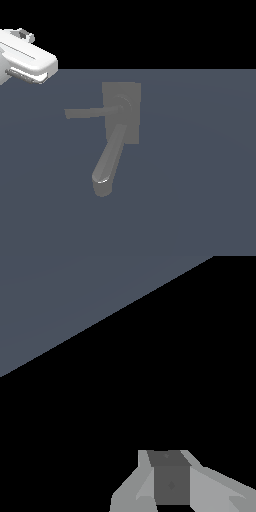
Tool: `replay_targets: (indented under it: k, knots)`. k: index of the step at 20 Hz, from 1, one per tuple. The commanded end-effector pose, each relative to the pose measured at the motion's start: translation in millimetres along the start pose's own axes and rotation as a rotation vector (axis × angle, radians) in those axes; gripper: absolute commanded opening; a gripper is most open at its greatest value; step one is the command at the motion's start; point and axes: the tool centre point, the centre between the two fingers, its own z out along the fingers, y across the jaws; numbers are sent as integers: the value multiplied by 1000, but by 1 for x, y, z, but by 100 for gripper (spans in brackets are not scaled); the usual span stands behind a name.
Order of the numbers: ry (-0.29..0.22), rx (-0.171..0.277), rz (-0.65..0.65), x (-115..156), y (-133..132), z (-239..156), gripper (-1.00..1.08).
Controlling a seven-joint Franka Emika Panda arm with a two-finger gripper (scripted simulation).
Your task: Turn on the faucet by rotating a designated handle.
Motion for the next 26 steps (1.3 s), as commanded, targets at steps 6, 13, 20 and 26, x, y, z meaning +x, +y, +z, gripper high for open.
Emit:
replay_targets:
  k: [6, 13, 20, 26]
  knots:
    - [52, -6, -58, 22, -15, -7, -100]
    - [81, -70, -44, 34, 26, -19, -100]
    - [114, -105, -9, 45, 51, -34, -100]
    - [119, -97, -25, 48, 43, -33, -100]
